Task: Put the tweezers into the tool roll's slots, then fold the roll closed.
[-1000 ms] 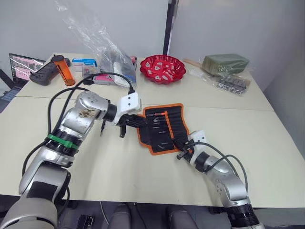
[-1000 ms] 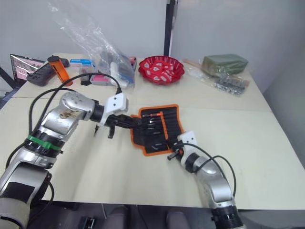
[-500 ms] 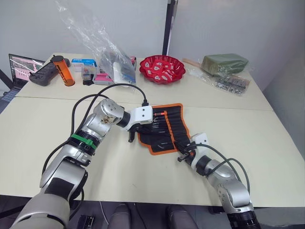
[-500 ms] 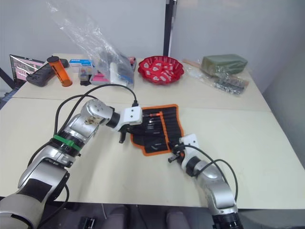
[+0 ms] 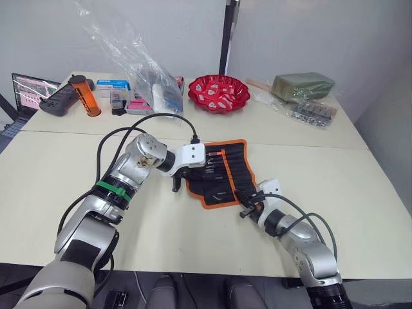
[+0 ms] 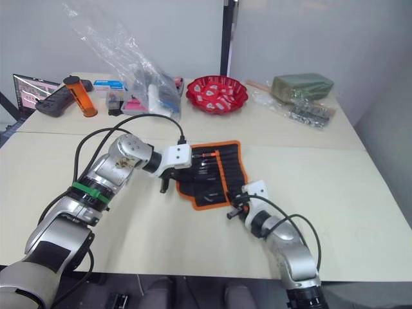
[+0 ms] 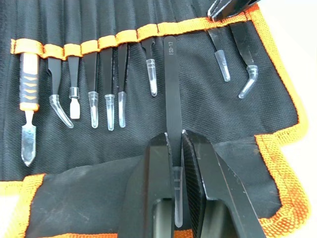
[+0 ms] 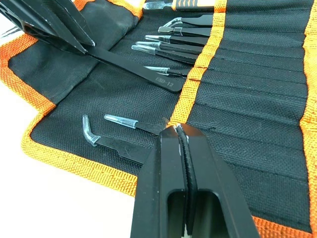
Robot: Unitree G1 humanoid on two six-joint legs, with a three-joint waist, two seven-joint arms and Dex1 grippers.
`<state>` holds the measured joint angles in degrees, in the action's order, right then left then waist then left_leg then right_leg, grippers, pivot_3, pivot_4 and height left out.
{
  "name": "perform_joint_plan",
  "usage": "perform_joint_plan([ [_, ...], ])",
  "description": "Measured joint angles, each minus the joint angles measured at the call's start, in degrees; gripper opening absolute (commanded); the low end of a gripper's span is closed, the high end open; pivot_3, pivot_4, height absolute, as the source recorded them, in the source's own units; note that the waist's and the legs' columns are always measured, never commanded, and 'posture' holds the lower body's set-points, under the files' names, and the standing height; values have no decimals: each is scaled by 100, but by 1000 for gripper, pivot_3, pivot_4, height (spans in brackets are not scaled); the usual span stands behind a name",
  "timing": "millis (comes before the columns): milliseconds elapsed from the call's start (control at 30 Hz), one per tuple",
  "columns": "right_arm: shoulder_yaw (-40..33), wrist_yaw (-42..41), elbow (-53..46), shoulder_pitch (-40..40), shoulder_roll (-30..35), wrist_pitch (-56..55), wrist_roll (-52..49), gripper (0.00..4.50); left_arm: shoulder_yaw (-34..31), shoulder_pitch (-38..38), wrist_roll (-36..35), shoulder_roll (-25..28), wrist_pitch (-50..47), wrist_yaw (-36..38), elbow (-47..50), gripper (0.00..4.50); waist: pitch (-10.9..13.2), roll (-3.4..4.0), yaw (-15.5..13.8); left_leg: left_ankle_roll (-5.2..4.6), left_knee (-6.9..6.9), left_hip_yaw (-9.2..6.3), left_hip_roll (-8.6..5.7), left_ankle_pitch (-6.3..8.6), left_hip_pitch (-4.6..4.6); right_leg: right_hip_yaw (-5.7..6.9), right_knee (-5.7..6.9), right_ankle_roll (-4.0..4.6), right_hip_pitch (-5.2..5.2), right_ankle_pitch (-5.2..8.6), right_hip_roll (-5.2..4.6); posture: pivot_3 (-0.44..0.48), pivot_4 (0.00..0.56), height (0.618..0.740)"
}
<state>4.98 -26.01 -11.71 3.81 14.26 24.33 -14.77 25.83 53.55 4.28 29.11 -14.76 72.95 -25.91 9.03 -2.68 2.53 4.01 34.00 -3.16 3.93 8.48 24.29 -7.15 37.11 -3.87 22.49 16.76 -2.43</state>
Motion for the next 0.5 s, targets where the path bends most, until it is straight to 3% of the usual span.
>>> perform_joint_plan([
  [500,20,-11,0,11,8,8,1,0,-3,50,114,-510,-41,-330,-272,47,0,1,4,0,11,-4,-1,0,-2,2,3,-3,-9,-2,1,0,150,729],
])
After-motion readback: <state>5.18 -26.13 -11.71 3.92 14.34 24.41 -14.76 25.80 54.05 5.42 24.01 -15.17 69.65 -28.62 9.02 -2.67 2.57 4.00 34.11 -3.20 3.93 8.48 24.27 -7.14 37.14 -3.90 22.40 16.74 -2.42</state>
